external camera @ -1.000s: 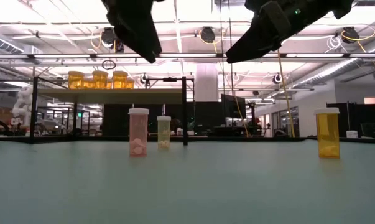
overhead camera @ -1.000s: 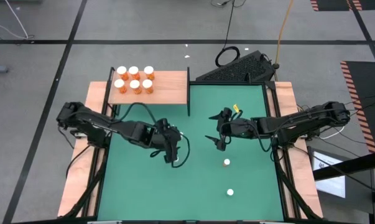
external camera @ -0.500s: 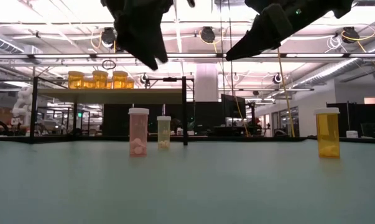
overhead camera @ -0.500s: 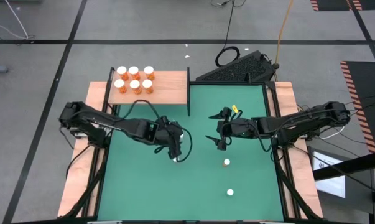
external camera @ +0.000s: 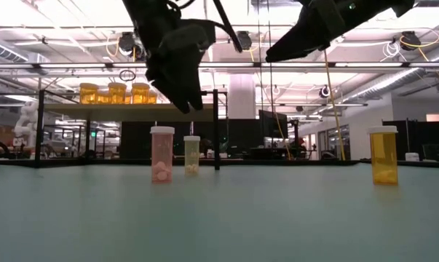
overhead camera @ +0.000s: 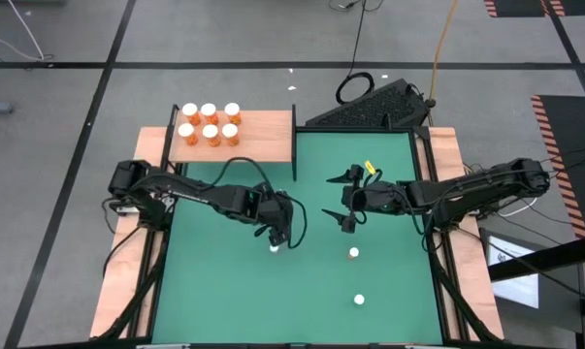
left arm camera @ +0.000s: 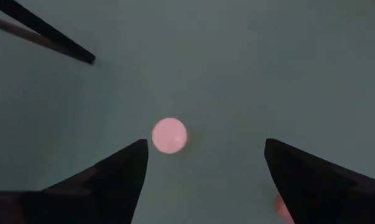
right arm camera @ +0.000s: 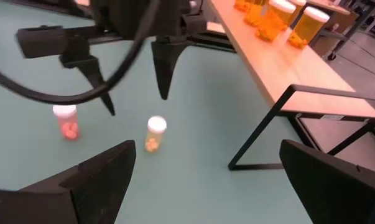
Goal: Pick and place medicine bottles onto shelf by color
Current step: Put the small yellow pill bottle on the shelf aligned with the other big orange pill bottle
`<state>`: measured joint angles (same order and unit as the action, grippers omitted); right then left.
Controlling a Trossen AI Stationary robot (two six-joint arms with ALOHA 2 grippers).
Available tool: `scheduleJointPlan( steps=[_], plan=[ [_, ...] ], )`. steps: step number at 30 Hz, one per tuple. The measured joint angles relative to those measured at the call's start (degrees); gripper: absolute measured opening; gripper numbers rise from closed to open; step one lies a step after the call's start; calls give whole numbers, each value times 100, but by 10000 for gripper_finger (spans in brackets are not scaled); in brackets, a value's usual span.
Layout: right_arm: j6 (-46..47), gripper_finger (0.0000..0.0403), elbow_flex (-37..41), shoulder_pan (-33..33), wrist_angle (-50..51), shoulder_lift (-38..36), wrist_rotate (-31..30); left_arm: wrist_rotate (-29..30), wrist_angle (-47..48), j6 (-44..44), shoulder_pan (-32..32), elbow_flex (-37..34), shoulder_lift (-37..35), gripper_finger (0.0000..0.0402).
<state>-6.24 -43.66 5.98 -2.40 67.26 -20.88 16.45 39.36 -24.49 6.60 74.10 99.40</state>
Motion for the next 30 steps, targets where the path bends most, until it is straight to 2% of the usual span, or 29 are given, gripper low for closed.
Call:
scheduleJointPlan(
  steps=[9,16,24,30],
  plan=[
    [-48,392,2,0,12,2,2,-14,-27,173,-266,8,315,330],
    [-140,392,2,0,8,2,2,-89,2,818,-393,3,426,331],
    [-221,392,2,0,-245,0,-9,-192,-45,2006,-401,3,415,331],
    [-204,392,2,-1,465,0,-12,-179,-177,2625,-484,3,415,330]
  ],
)
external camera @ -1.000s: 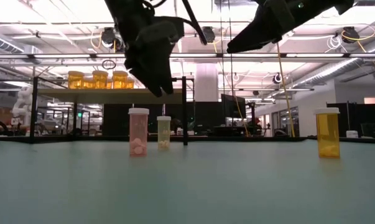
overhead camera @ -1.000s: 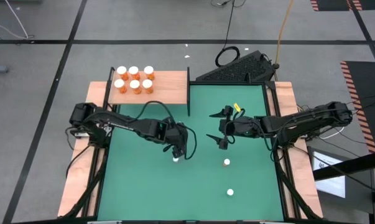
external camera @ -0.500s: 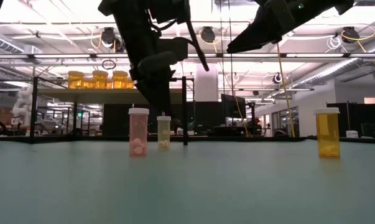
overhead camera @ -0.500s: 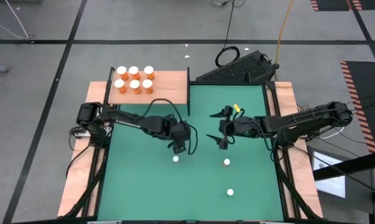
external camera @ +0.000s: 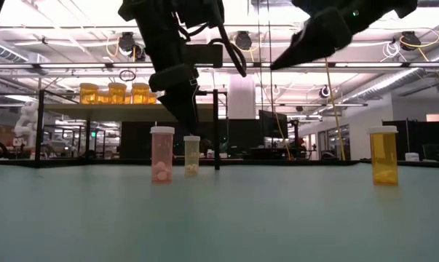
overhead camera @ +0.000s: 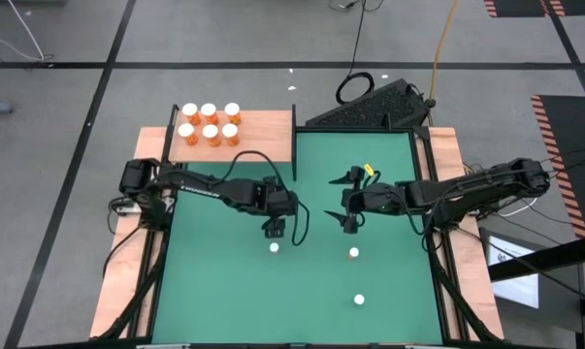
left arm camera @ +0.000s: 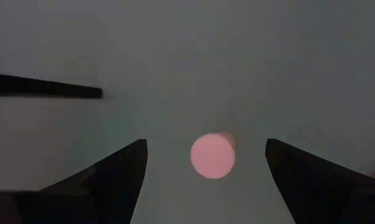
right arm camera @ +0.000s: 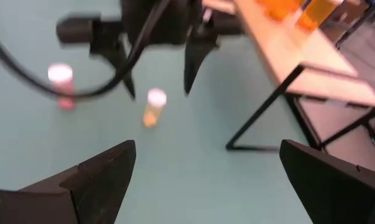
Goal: Pick and place medicine bottles onto shelf by color
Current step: Put the small yellow pill bottle on the shelf aligned with the other big orange pill bottle
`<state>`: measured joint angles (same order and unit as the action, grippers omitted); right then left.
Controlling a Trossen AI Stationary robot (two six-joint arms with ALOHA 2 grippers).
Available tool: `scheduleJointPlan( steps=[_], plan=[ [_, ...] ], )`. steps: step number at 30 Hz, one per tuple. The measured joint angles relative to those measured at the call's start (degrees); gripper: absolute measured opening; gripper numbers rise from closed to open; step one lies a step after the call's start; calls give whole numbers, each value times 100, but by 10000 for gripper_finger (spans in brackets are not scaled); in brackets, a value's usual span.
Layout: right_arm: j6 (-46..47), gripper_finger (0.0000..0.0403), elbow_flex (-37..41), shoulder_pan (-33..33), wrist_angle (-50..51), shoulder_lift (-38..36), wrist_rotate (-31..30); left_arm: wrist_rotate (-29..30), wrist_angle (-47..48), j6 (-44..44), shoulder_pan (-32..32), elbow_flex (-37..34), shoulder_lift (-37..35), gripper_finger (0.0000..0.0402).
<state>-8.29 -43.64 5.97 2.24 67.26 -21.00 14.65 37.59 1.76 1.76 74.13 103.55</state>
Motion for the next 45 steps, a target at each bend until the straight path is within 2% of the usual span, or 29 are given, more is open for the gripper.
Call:
scheduleJointPlan(
  steps=[4,10,15,21,26,40,45],
  plan=[
    [221,392,4,-80,311,0,-3,6,229,-96,-70,0,-2,330],
    [323,392,4,-148,192,0,5,12,292,-24,-193,-2,-2,330],
    [192,392,4,-167,236,0,3,-544,225,281,-391,-2,-2,330],
    [178,392,4,-229,236,0,-1,-607,214,308,-514,-2,-2,330],
    [159,392,4,-240,236,0,-1,-743,169,157,-473,-2,46,330],
    [113,392,4,-253,234,2,-10,-672,-13,-81,-147,-4,114,329],
    [113,392,4,-253,234,2,-10,-708,-16,-70,-107,-4,114,297]
  ],
)
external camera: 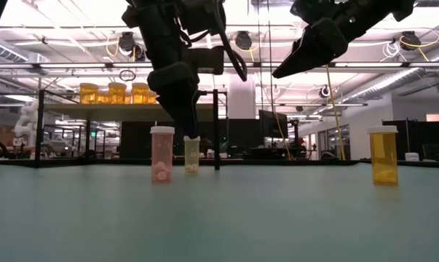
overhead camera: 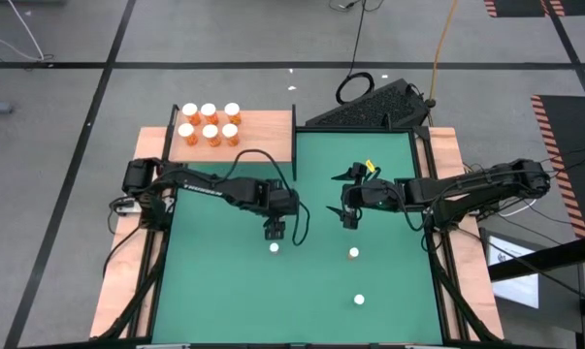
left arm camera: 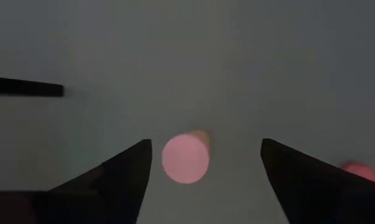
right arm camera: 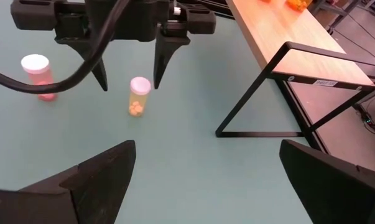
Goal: Pick and place medicine bottles onto shelf by color
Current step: Put the small yellow pill bottle on the shelf aligned with the other big orange pill bottle
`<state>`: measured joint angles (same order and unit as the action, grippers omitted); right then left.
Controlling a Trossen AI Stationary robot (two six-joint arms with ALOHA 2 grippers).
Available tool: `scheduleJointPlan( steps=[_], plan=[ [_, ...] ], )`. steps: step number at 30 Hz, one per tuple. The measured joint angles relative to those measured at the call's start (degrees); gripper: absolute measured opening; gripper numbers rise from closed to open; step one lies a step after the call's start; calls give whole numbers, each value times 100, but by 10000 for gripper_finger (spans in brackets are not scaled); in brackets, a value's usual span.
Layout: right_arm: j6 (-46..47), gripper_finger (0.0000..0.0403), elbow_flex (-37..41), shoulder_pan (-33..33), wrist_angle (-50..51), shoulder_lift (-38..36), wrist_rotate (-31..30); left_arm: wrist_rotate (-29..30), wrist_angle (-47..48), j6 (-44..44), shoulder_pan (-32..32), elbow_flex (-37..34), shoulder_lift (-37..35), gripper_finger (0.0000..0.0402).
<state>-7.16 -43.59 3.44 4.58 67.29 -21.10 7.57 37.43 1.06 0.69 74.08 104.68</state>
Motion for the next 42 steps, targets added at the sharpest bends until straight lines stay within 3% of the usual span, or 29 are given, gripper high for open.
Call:
scheduleJointPlan(
  steps=[10,35,42],
  plan=[
    [0,392,0,0,-2,0,0,-4,-127,-71,-109,-139,0,217],
    [0,392,0,0,-3,0,0,-4,-562,75,-201,-448,0,207],
    [0,392,0,0,-3,0,0,-7,-559,-16,-201,-448,0,155]
  ],
)
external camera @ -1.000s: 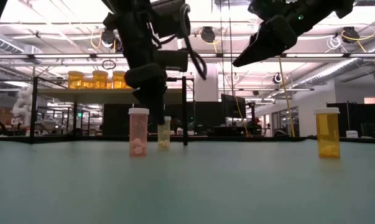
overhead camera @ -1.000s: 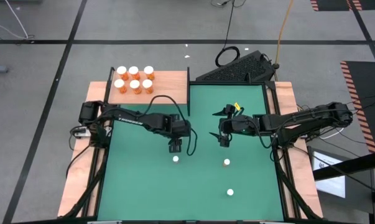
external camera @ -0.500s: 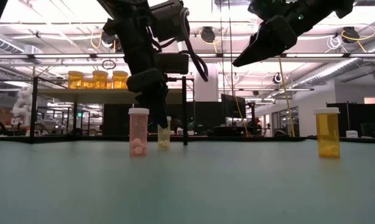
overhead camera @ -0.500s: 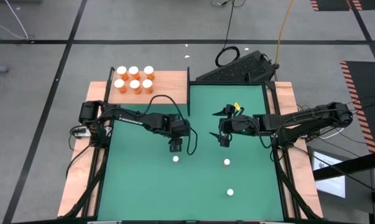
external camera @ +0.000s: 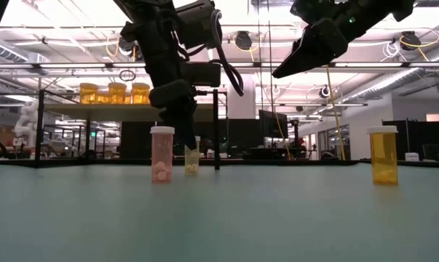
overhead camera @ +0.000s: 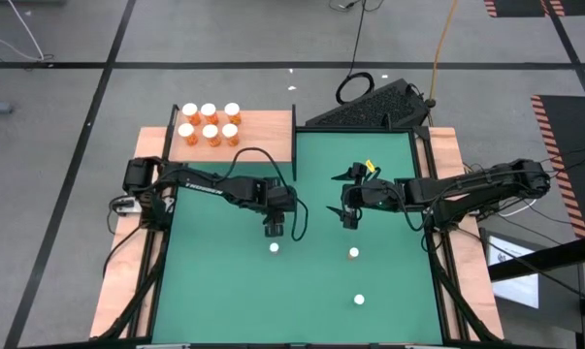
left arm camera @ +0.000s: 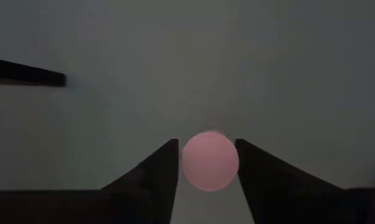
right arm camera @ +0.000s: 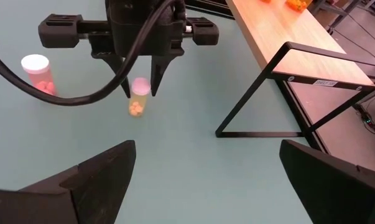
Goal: Pick and place medicine bottles onto shelf by color
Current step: Put the small yellow pill bottle on the shelf aligned with the other big orange pill bottle
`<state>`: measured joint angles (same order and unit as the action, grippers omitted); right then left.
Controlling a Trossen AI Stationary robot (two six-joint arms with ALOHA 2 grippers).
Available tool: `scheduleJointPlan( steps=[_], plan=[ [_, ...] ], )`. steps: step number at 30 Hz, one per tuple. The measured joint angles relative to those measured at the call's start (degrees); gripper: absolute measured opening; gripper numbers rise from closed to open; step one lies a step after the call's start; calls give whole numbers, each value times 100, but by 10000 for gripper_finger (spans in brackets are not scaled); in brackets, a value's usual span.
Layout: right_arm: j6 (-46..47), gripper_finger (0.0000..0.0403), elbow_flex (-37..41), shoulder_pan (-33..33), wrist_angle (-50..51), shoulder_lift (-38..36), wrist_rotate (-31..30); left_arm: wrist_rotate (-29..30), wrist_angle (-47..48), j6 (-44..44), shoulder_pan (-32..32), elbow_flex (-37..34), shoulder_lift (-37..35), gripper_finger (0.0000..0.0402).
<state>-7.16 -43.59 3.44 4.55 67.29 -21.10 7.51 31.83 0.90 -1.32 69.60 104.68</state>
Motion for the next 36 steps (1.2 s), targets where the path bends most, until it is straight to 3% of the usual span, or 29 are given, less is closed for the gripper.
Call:
scheduleJointPlan(
  steps=[6,14,22,29,36],
  plan=[
    [-1,392,0,0,-2,0,0,0,2,-63,0,0,0,117],
    [-2,392,0,0,0,0,0,-2,56,-254,0,-2,-81,139],
    [-22,392,0,-4,-21,0,-2,0,409,-223,0,269,-741,123],
    [-44,392,0,-7,-26,0,-2,157,939,97,-45,878,-1295,131],
    [-42,392,0,-7,-2,2,-2,505,1791,494,-333,1915,-1375,133]
  ],
)
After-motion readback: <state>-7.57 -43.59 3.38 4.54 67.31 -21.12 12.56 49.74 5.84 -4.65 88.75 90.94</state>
